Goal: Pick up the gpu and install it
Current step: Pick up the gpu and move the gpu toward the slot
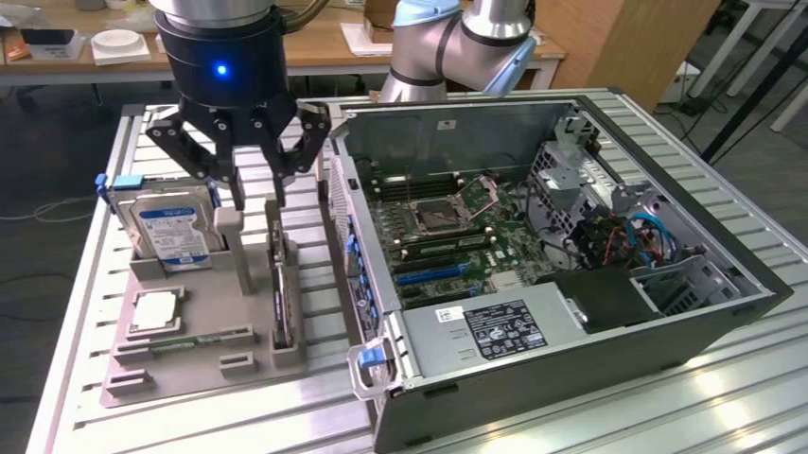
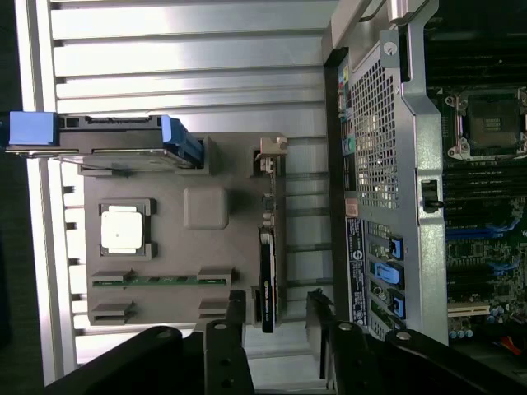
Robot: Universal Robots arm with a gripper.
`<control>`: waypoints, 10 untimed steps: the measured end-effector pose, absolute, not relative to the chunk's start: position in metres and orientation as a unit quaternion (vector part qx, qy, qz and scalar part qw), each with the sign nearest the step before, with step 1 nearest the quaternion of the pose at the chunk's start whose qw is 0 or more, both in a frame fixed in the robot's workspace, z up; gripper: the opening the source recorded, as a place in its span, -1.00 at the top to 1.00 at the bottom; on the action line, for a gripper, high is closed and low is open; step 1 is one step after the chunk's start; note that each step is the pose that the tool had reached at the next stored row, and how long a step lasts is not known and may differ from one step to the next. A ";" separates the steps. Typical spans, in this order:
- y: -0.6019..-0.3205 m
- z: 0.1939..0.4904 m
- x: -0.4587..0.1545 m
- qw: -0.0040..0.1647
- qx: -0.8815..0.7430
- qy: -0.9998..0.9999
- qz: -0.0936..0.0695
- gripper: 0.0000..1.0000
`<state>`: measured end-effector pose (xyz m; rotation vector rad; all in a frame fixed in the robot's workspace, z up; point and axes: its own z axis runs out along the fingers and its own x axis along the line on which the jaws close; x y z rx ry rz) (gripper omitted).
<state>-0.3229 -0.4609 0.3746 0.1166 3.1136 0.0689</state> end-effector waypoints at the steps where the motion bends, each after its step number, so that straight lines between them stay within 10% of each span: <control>1: -0.461 0.375 -0.323 0.012 0.037 0.999 0.022 0.15; 10: -0.461 0.375 -0.323 0.012 0.037 0.999 0.022 0.02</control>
